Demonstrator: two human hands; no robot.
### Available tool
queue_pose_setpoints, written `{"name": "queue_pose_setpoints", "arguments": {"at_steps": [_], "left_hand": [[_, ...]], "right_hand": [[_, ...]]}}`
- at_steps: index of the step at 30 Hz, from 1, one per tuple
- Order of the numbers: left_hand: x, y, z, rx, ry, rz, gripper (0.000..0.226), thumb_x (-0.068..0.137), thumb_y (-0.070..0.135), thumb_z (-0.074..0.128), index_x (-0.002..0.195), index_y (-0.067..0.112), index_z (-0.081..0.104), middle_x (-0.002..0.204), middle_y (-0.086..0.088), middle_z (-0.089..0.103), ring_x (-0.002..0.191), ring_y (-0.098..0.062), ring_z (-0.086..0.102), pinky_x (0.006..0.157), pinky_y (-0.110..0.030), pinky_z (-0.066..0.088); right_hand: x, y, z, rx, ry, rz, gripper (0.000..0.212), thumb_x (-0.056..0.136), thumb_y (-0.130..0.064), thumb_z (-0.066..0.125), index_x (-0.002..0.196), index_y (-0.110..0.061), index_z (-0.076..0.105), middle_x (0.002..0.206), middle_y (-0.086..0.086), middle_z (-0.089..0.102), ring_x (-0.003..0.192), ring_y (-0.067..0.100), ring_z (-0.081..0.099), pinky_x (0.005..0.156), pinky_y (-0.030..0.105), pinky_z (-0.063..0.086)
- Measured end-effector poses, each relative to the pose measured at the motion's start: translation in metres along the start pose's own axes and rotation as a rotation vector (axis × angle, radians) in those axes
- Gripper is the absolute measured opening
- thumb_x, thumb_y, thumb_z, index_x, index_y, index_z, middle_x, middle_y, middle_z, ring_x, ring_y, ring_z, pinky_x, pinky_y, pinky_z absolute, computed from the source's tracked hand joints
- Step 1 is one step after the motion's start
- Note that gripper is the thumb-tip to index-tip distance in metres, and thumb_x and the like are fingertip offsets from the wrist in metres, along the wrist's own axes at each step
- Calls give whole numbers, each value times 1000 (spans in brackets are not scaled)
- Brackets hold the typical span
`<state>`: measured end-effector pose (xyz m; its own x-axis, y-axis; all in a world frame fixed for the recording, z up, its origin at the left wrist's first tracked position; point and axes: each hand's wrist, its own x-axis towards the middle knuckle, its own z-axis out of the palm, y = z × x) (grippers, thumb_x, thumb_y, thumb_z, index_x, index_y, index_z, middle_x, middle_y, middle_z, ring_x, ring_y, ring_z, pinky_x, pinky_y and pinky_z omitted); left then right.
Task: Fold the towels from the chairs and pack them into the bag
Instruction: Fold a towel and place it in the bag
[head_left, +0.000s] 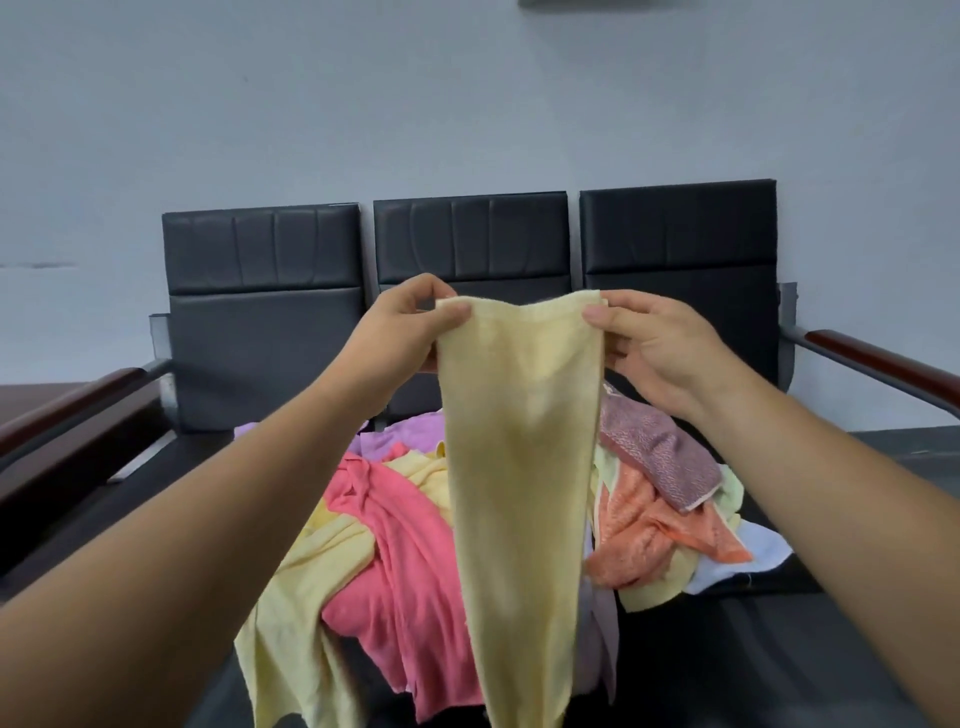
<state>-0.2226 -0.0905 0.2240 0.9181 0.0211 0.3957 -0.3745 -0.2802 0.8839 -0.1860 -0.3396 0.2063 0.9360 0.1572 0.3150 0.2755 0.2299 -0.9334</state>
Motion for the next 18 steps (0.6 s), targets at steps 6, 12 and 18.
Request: {"name": "queue_pose_setpoints", "arguments": {"at_steps": [6, 12, 18], "left_hand": [[-5, -2, 21, -10, -40, 15, 14, 95, 16, 69, 89, 5, 61, 81, -13, 66, 71, -22, 62, 70, -40, 55], [-14, -25, 25, -156, -42, -56, 17, 92, 19, 72, 93, 3, 66, 86, -23, 68, 81, -30, 61, 80, -54, 51], [-44, -84, 33, -19, -399, -225, 37, 82, 30, 79, 111, 8, 74, 113, -10, 75, 106, -27, 70, 104, -51, 48]], "right_hand": [[-18, 25, 31, 31, -276, 90, 9, 91, -11, 70, 96, -19, 69, 89, 4, 68, 80, 23, 64, 71, 40, 50], [-22, 36, 43, -69, -158, 87, 12, 90, 0, 69, 98, -9, 67, 81, 6, 68, 74, 22, 66, 66, 37, 54], [-10, 16, 32, 239, -76, 106, 12, 92, 0, 65, 96, -11, 64, 88, 8, 69, 79, 23, 67, 75, 45, 56]]}}
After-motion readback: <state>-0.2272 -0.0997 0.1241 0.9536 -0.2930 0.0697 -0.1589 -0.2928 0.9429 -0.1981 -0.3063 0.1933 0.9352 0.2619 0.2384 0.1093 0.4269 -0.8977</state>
